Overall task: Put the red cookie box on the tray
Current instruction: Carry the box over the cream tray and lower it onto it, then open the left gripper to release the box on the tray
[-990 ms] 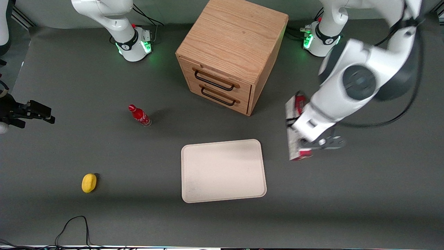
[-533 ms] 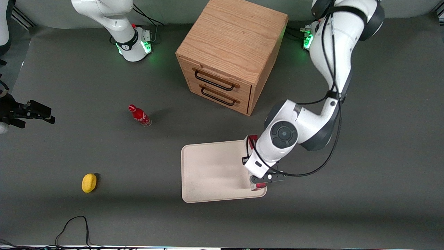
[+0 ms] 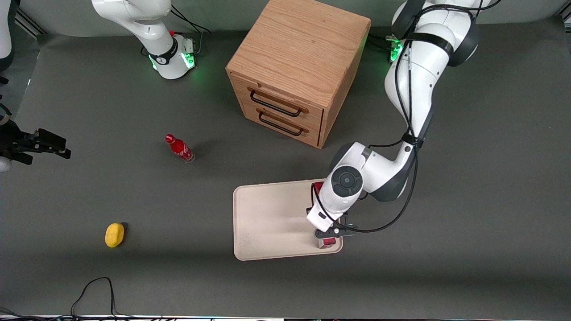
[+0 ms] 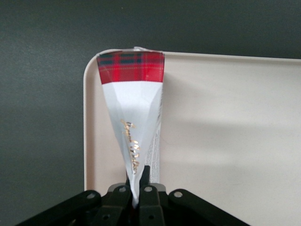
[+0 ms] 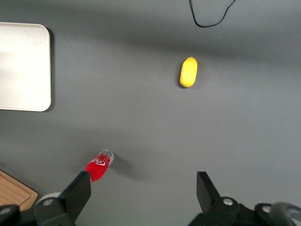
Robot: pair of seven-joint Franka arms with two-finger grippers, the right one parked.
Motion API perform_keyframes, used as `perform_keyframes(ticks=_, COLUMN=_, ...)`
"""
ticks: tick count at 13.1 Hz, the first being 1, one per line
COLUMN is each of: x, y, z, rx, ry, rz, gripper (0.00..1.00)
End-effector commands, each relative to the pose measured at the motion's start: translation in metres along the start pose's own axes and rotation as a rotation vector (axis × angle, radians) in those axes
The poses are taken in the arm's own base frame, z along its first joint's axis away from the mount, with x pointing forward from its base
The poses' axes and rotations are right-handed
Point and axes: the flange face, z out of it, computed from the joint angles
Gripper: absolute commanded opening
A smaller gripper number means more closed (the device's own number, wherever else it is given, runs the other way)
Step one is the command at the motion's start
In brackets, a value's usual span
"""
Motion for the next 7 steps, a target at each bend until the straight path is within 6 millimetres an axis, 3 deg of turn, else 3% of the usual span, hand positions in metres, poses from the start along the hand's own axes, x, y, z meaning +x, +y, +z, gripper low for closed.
perform_keyframes(ticks=1, x=0.0, y=0.003, z=-0.003, rx=0.019, ry=0.022, rz=-0.014, gripper=0.42)
perform_keyframes(ticks=2, x=0.001, y=0.003, z=-0.006, rx=0.019, ry=0.026, rz=-0.011, gripper=0.98)
perform_keyframes(ticks=5, x=0.012, y=-0.014, z=-0.041, rx=0.066, ry=0.04, rz=-0.01, gripper=1.0)
perform_keyframes(ticks=7, x=0.009, y=-0.037, z=-0.094, rx=0.114, ry=0.013, rz=-0.019, gripper=1.0)
